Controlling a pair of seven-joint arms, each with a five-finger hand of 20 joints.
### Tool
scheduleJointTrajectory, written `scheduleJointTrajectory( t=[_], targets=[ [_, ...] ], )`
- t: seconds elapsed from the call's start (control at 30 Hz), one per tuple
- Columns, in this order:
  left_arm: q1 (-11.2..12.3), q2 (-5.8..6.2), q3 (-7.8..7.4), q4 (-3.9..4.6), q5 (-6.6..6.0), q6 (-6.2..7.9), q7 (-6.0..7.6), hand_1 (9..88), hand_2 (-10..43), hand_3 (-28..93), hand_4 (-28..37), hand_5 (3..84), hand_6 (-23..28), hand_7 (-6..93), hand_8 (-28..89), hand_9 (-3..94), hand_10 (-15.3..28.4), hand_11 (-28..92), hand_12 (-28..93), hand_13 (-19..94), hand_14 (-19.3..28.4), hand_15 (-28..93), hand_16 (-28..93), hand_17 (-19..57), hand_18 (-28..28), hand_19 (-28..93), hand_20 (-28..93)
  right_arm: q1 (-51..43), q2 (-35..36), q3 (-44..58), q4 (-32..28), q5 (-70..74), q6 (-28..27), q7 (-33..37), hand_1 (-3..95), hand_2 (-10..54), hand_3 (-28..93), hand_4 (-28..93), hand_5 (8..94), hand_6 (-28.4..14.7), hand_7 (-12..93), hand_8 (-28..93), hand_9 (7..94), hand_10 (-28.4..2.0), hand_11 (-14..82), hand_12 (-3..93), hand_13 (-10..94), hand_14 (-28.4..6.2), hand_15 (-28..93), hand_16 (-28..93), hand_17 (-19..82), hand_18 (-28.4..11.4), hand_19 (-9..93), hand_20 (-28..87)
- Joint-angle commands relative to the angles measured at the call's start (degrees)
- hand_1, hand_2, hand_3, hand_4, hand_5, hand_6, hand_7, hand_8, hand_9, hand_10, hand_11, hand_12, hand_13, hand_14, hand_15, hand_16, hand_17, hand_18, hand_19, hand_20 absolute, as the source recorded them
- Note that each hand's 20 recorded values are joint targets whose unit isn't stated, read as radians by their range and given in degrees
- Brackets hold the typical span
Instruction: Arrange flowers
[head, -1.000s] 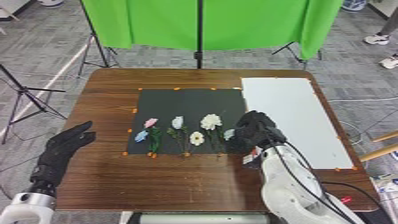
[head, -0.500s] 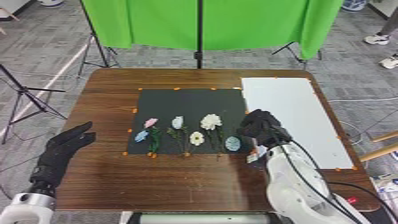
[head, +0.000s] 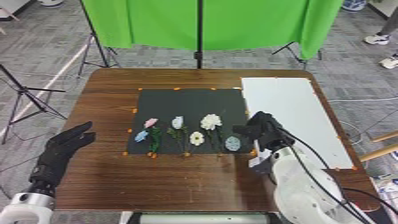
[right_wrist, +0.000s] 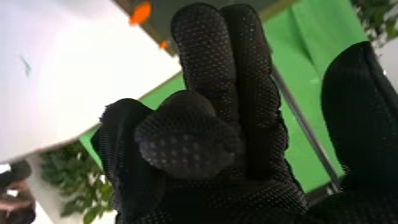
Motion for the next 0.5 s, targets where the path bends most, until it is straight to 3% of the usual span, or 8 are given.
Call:
scheduleJointTrajectory(
  t=[0.03, 0.5],
  targets=[
    [0.7, -0.42, -0.03, -0.19, 0.3, -0.33, -0.37, 28.7, -2.6, 65, -16.7, 41.8, 6.0, 8.5, -5, 43.7, 14.4, 18, 11, 35, 17.5, 14, -1, 4.7, 12.3, 10, 13, -0.2, -0.3, -0.6, -0.9, 4.7, -8.1, 2.1, 28.0, 1.8, 60, -12, 88.2, -2.4, 23, -8, 93.2, -15.2, 27.1, 23.9, 92, -5.2, 59, 34, 63, -18.6, 93, 58],
    [0.5, -0.48, 0.17, -0.11, 0.3, -0.22, -0.61, 28.5, -2.8, 66, -16.7, 41.9, 6.0, 8.6, -6, 43.7, 14.4, 18, 11, 35, 17.5, 14, -1, 4.6, 12.4, 10, 13, 2.8, -0.3, -3.7, 1.5, 3.3, -4.8, 1.1, 28.2, 3.3, 57, -10, 85.9, -2.4, 21, -8, 91.1, -15.6, 24.9, 23.8, 92, -5.5, 57, 35, 62, -18.3, 93, 58]
  ],
)
